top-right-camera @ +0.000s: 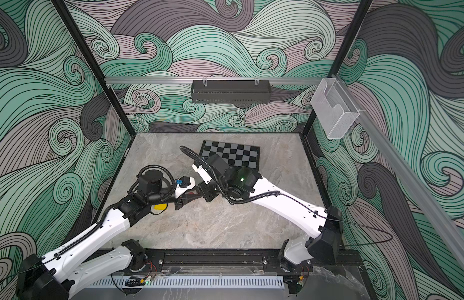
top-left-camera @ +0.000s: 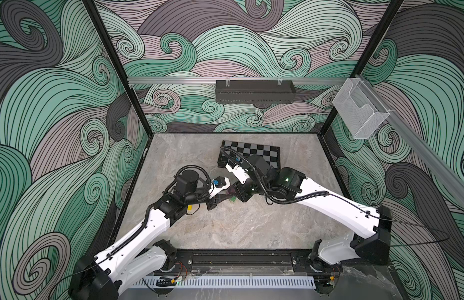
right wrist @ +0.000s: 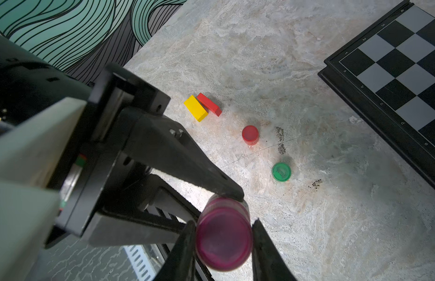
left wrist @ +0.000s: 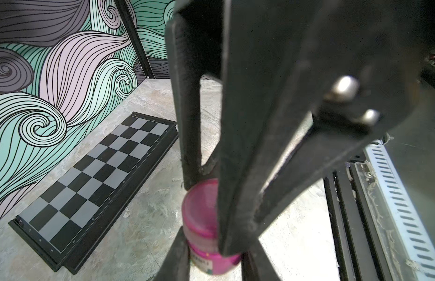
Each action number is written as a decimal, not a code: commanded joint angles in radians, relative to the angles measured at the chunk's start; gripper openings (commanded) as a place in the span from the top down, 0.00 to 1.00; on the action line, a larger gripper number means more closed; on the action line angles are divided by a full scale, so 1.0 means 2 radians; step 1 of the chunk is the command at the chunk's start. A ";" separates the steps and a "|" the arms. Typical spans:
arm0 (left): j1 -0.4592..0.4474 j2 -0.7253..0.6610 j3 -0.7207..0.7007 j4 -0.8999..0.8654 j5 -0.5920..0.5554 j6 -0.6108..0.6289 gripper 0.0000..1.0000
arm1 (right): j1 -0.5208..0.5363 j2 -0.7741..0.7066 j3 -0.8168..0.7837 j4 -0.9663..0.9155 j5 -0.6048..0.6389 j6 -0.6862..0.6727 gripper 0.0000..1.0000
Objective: Close the paint jar lid
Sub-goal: Screw the lid onto the paint jar.
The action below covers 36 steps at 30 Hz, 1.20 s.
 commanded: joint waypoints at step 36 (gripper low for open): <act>-0.003 -0.003 0.010 0.016 0.059 -0.019 0.88 | -0.031 -0.046 -0.050 0.046 -0.092 -0.097 0.83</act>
